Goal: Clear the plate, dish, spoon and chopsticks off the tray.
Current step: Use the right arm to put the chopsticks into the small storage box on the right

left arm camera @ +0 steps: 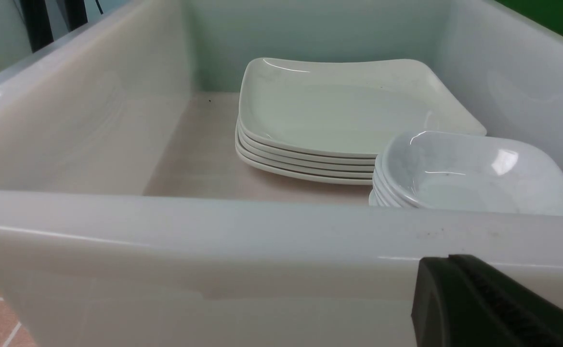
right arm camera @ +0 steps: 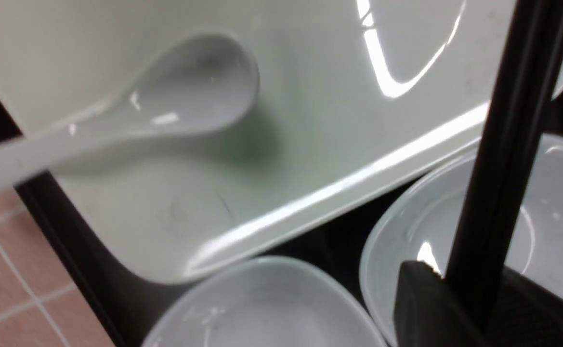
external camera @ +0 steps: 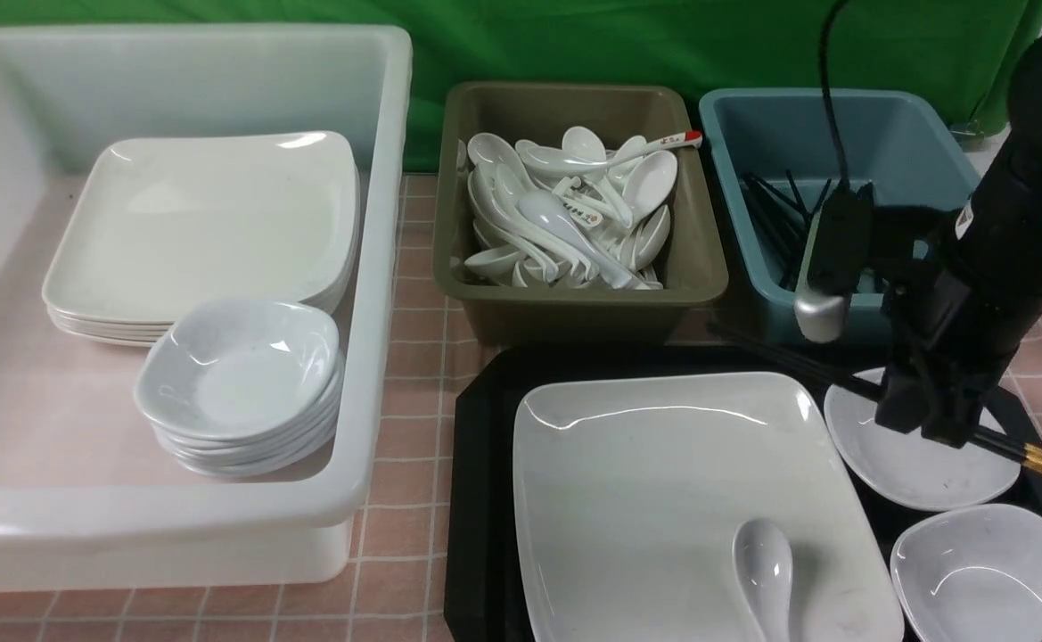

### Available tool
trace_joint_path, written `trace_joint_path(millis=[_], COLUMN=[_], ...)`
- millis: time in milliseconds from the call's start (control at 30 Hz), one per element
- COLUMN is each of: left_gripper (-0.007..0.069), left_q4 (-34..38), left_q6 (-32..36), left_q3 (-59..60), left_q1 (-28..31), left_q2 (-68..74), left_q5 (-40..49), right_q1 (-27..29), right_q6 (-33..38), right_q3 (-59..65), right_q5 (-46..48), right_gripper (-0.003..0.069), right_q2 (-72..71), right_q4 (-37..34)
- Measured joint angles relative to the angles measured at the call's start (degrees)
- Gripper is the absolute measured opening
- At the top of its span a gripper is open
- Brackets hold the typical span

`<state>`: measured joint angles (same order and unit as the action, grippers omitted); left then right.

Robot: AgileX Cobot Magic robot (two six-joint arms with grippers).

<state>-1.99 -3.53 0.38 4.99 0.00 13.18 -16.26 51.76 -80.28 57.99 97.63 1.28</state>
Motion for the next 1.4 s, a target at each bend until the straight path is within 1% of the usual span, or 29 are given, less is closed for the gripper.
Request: trace_joint_path(millis=[33,67,133,167,200,233,267,300,333,367,400,500,567,767,900,1000,1067,1100,1133,1167,1200,1233,1267,1300,1333,1400], left_gripper=[0.0020,0.0020,0.0020,0.0020,0.0020,0.0020,0.0020,0.0020,0.0020,0.0020,0.0020,0.0020,0.0020,0.0020,0.0020,0.0020,0.0020,0.0020,0.0020,0.0020,0.0020,0.0020,0.0020,0.0020,0.0020,0.0020], left_q4=[0.00,0.00,0.00,0.00,0.00,0.00,0.00,0.00,0.00,0.00,0.00,0.00,0.00,0.00,0.00,0.00,0.00,0.00,0.00,0.00,0.00,0.00,0.00,0.00,0.00,0.00], left_q6=[0.00,0.00,0.00,0.00,0.00,0.00,0.00,0.00,0.00,0.00,0.00,0.00,0.00,0.00,0.00,0.00,0.00,0.00,0.00,0.00,0.00,0.00,0.00,0.00,0.00,0.00], left_q3=[0.00,0.00,0.00,0.00,0.00,0.00,0.00,0.00,0.00,0.00,0.00,0.00,0.00,0.00,0.00,0.00,0.00,0.00,0.00,0.00,0.00,0.00,0.00,0.00,0.00,0.00], left_q1=[0.00,0.00,0.00,0.00,0.00,0.00,0.00,0.00,0.00,0.00,0.00,0.00,0.00,0.00,0.00,0.00,0.00,0.00,0.00,0.00,0.00,0.00,0.00,0.00,0.00,0.00], left_q2=[0.00,0.00,0.00,0.00,0.00,0.00,0.00,0.00,0.00,0.00,0.00,0.00,0.00,0.00,0.00,0.00,0.00,0.00,0.00,0.00,0.00,0.00,0.00,0.00,0.00,0.00], left_q5=[0.00,0.00,0.00,0.00,0.00,0.00,0.00,0.00,0.00,0.00,0.00,0.00,0.00,0.00,0.00,0.00,0.00,0.00,0.00,0.00,0.00,0.00,0.00,0.00,0.00,0.00], right_q1=[0.00,0.00,0.00,0.07,0.07,0.15,0.58,1.04,1.67,2.44,2.59,6.06,8.12,11.28,11.67,11.66,11.66,11.66,11.66,11.66,11.66,11.66,11.66,11.66,11.66,11.61], right_q6=[-0.90,-4.83,-10.58,-15.28,-15.95,-18.89,-25.16,-28.28,-32.98,-36.78,-37.55,-49.21,-53.33,-55.86,-56.04,-56.04,-56.10,-56.18,-56.53,-57.22,-57.23,-57.43,-57.52,-57.52,-57.57,-57.57], right_q3=[-0.07,-0.62,-1.16,-1.67,-1.74,-2.01,-2.28,-2.42,-2.49,-2.55,-2.55,-2.67,-2.94,-5.36,-5.60,-5.65,-5.62,-5.62,-5.62,-5.62,-5.62,-5.62,-5.62,-5.62,-5.68,-5.68], right_q5=[-0.31,-3.15,-9.61,-14.28,-15.11,-19.27,-26.07,-28.60,-34.60,-37.91,-38.72,-51.42,-55.98,-58.40,-58.56,-58.68,-58.75,-58.75,-58.75,-58.81,-58.81,-58.81,-58.81,-58.81,-57.99,-56.70], right_gripper=[0.0166,0.0166,0.0166,0.0166,0.0166,0.0166,0.0166,0.0166,0.0166,0.0166,0.0166,0.0166,0.0166,0.0166,0.0169,0.0191,0.0246,0.0251,0.0285,0.0351,0.0351,0.0381,0.0429,0.0441,0.0484,0.0496], right_q2=[-0.26,-1.91,-3.55,-4.08,-4.14,-4.14,-3.66,-3.07,-2.24,-1.23,-1.00,4.12,7.87,16.48,19.60,21.17,22.20,22.37,22.69,22.97,23.03,23.03,23.03,23.03,22.73,22.06], right_q4=[-0.16,-1.28,-1.28,-1.28,-1.28,-1.63,-1.96,-2.15,-2.30,-2.37,-2.43,-2.56,-2.62,-2.62,-2.67,-2.67,-2.75,-2.75,-2.75,-2.75,-2.75,-2.75,-2.75,-2.75,-2.79,-2.79])
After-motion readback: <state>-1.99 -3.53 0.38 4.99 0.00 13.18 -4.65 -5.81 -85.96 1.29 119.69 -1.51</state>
